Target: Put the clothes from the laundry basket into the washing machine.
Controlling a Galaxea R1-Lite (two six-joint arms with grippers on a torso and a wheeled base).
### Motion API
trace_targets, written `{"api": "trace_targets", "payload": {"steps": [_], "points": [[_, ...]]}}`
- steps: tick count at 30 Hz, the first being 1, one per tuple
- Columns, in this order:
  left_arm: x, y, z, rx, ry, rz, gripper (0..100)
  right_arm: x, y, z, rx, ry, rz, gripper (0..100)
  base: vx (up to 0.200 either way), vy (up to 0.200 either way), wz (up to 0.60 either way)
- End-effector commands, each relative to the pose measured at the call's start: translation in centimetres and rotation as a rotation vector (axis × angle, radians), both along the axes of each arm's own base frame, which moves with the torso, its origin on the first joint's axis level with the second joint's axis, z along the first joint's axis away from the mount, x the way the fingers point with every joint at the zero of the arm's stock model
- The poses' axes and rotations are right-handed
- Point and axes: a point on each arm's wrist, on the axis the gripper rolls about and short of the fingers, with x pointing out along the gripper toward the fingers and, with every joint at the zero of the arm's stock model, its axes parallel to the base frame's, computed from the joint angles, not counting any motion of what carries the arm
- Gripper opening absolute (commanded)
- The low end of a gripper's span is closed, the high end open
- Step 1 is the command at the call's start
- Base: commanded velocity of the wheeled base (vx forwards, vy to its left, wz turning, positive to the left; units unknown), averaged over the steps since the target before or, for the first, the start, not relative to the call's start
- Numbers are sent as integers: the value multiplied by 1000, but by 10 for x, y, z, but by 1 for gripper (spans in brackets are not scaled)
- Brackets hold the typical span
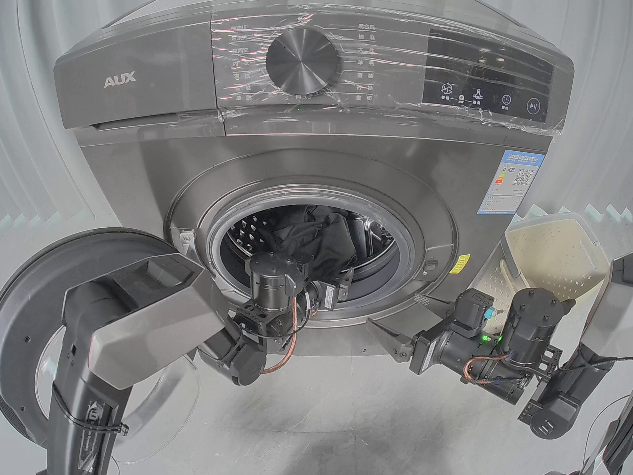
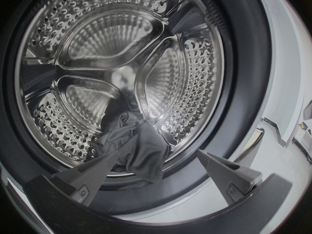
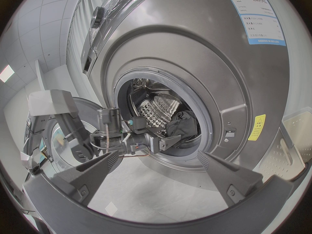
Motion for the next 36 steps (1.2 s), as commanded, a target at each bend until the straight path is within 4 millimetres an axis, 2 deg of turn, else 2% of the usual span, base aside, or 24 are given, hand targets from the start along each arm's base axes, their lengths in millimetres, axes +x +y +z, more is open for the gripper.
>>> {"api": "trace_targets", "payload": {"steps": [1, 12, 14, 16, 23, 26, 30, 34, 36], "points": [[-21, 5, 24, -15, -30, -20, 100, -2, 1, -1, -2, 5, 6, 100, 0, 0, 0], [-30, 10, 17, -13, -18, -20, 100, 0, 0, 0, 1, -1, 0, 100, 0, 0, 0], [-38, 11, 17, -18, -17, -30, 100, 0, -1, 0, 0, 0, -3, 100, 0, 0, 0], [-56, 11, 29, -27, -23, -56, 100, 0, -2, 0, 1, 1, -6, 100, 0, 0, 0], [-119, 24, 46, -84, 17, -132, 100, -3, -6, 3, 0, -5, -13, 100, 0, 0, 0], [-151, 39, 63, -113, 17, -161, 100, -7, -13, 12, 14, -28, -38, 100, 0, 0, 0], [-174, 61, 85, -155, -10, -163, 100, -15, -23, 20, 19, -41, -61, 100, 0, 0, 0], [-209, 93, 118, -216, -80, -158, 100, -17, -52, 35, 40, -87, -143, 100, 0, 0, 0], [-222, 104, 123, -231, -87, -162, 100, -21, -60, 41, 52, -103, -162, 100, 0, 0, 0]]}}
